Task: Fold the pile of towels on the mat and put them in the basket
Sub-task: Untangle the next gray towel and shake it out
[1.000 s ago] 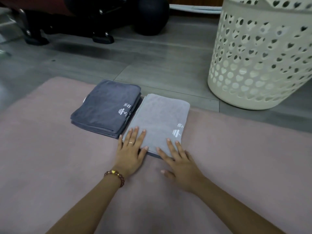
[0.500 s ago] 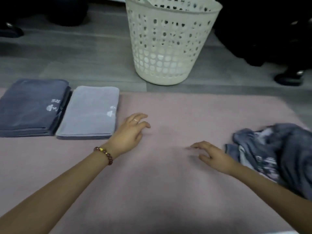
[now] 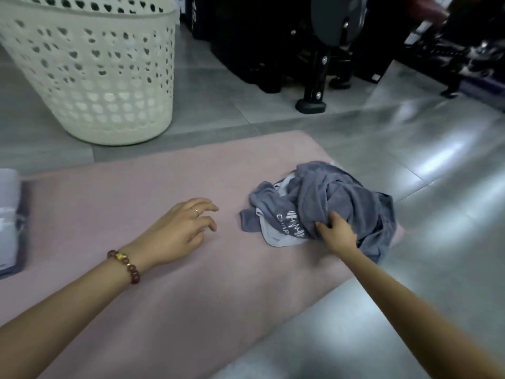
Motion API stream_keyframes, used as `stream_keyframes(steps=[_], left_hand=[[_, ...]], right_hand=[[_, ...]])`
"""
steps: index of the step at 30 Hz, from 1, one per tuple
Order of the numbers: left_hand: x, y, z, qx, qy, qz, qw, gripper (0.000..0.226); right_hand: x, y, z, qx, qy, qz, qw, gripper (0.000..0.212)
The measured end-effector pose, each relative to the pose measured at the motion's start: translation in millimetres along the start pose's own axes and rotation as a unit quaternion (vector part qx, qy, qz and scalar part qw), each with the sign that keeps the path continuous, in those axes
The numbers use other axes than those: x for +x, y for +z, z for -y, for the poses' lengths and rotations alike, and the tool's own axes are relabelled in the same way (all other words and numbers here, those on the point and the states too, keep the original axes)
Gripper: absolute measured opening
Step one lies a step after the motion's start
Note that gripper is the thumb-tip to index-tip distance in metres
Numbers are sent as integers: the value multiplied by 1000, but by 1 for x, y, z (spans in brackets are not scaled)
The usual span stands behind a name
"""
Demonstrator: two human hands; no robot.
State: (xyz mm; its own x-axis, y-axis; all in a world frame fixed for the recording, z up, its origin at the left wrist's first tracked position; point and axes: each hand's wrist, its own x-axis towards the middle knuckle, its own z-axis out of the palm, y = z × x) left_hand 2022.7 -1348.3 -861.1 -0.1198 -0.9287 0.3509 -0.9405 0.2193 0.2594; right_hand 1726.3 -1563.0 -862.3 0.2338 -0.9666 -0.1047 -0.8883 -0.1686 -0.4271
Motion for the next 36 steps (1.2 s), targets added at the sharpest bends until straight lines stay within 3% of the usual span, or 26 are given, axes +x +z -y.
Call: stream_keyframes(steps=[2,4,6,8,11,13,15,17,21,24,27,31,36], left_hand=[[-6,-9,4,-8,-33,1,999,30],[-15,-25,3,-98,-121,20,988,56],[-21,-46,-9,-248,-215,43,944,83],[-28,-60,-23,-393,-237,-8,888,93],[-45,-67,-36,-504,-266,-157,807,72],[-58,-71,-38,-469,-323,-274,775,52],[-75,-72,-31,-410,-385,-331,758,65],[-94,-76,-28,-409,-418,-340,737,77],[-119,-79,-33,-468,-437,-345,686,55],[-125,-82,-35,-489,-447,-358,658,53],[-124,-86,-32,-445,-465,-388,660,48],[-124,-102,-23,-417,-488,-397,656,41],[-145,-131,-8,-378,-500,-389,675,33]], right_hand=[[-11,-2,36,104,-60,47,992,21],[-30,-8,91,195,-147,132,961,36],[-54,-12,147,214,-232,193,929,43],[-81,-11,197,255,-305,263,879,41],[-121,-2,250,317,-350,398,786,24],[-133,11,268,283,-391,361,798,14],[-132,26,274,306,-371,308,821,16],[-137,33,271,330,-321,336,822,28],[-162,58,242,236,-308,496,777,55],[-179,85,225,183,-361,431,806,53],[-179,94,221,233,-372,347,829,20],[-171,81,233,289,-373,316,823,26],[-151,56,242,358,-319,372,795,18]])
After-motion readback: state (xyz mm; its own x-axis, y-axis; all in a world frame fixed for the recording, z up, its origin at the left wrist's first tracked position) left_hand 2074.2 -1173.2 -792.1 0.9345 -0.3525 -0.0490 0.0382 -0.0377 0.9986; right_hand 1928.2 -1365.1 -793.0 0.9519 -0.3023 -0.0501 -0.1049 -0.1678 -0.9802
